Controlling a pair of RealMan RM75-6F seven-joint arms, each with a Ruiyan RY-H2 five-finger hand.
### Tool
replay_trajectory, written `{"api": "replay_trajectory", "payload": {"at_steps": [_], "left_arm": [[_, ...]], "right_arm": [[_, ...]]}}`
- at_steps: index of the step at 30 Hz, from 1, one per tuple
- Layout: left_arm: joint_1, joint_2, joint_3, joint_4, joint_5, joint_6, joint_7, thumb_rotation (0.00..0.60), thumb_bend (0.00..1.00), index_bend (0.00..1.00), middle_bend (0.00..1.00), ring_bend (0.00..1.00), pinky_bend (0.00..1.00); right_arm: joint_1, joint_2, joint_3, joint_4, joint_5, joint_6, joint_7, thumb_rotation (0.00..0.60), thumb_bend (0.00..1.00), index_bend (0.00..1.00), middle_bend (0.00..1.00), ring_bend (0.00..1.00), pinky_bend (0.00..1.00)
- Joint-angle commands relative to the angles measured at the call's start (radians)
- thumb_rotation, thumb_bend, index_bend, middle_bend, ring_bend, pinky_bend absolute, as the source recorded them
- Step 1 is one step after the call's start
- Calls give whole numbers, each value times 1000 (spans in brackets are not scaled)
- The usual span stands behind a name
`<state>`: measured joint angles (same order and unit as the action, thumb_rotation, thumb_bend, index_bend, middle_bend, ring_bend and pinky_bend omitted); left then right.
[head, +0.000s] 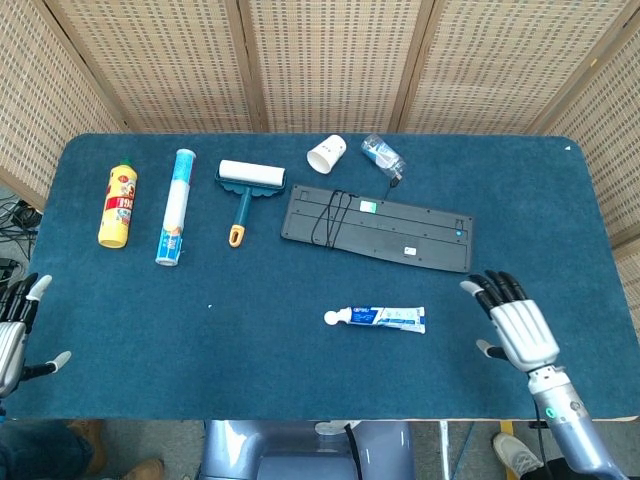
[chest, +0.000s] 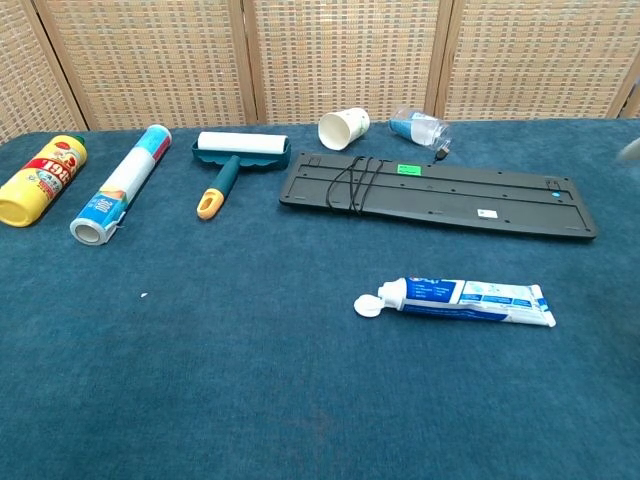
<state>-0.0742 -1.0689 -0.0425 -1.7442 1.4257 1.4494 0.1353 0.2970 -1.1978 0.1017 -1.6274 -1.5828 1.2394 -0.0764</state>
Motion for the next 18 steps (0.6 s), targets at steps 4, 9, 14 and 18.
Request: {"api": "replay_trajectory", "payload": {"at_steps": [4, 9, 14, 18], "left_arm": [[-7, -12, -6, 0, -26, -13, 29, 600, 0, 0, 0, 0, 0], [-16, -19, -13, 11, -55, -36, 32, 600, 0, 0, 0, 0, 0], [-22, -22, -13, 15, -64, -49, 32, 600, 0, 0, 0, 0, 0], [-29, -25, -13, 19, -73, -62, 36, 600, 0, 0, 0, 0, 0]], "right_arm": [[153, -82, 68, -28, 136, -218, -93, 600, 95, 321, 383, 268, 310], [203, -154, 85, -54, 267, -277, -215, 600, 171, 337, 404, 294, 350], [226, -208, 78, -53, 331, -284, -292, 600, 199, 345, 407, 298, 350], [252, -275, 64, -24, 392, -278, -399, 600, 205, 345, 408, 298, 350]]}}
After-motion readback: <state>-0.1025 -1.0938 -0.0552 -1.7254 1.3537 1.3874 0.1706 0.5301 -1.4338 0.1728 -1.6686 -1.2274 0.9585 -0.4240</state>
